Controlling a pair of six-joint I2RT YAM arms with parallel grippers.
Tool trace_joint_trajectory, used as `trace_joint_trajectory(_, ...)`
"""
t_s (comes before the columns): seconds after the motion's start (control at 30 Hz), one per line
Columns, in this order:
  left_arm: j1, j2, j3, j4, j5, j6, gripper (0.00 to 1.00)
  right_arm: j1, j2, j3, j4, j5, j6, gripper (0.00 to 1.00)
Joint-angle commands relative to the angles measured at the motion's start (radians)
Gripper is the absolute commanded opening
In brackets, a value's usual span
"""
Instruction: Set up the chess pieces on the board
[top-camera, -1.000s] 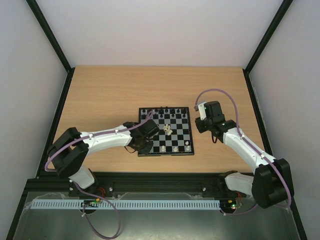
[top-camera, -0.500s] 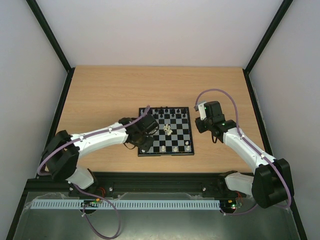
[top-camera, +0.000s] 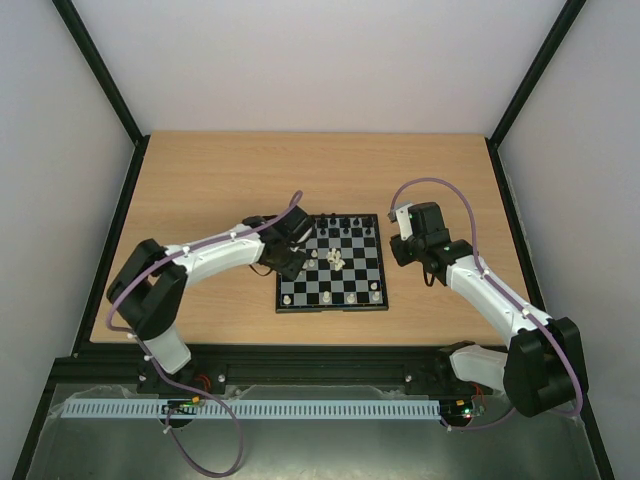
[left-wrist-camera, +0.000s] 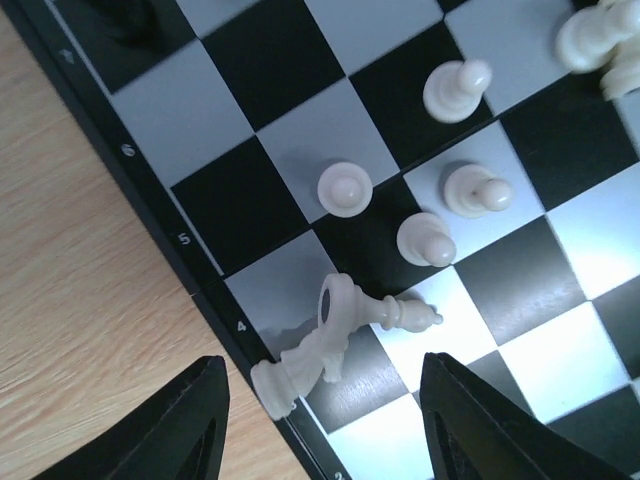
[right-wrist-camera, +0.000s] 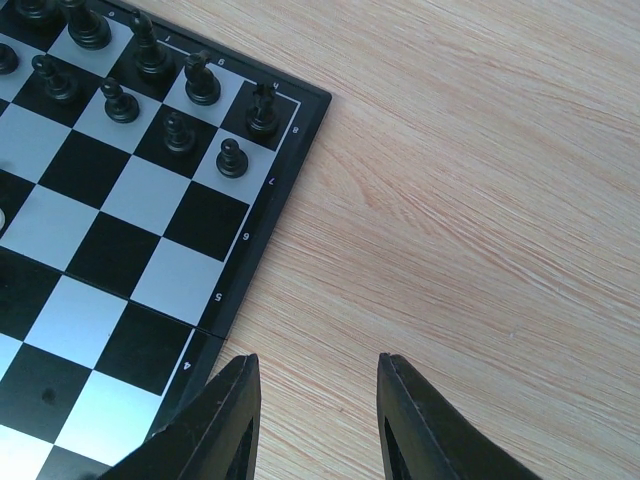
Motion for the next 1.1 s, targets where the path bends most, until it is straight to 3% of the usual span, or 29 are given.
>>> trace_joint_trajectory(0.0,0.010,0.055,0.015,0.006,0.010,0.068,0.53,-0.003,-0.013,-0.008,-0.040,-0.006,-0.010,0.35)
trace_joint_trajectory(0.63,-0.008,0.029,-0.087,0.006,0.035,0.062,0.46,-0.003,0.002,-0.005,-0.041,-0.006,-0.011,0.35)
trace_joint_trajectory(1.07,-0.011,0.017,-0.118,0.023,0.064,0.067,0.35,-0.003,0.006,-0.004,-0.046,-0.015,-0.014,0.35)
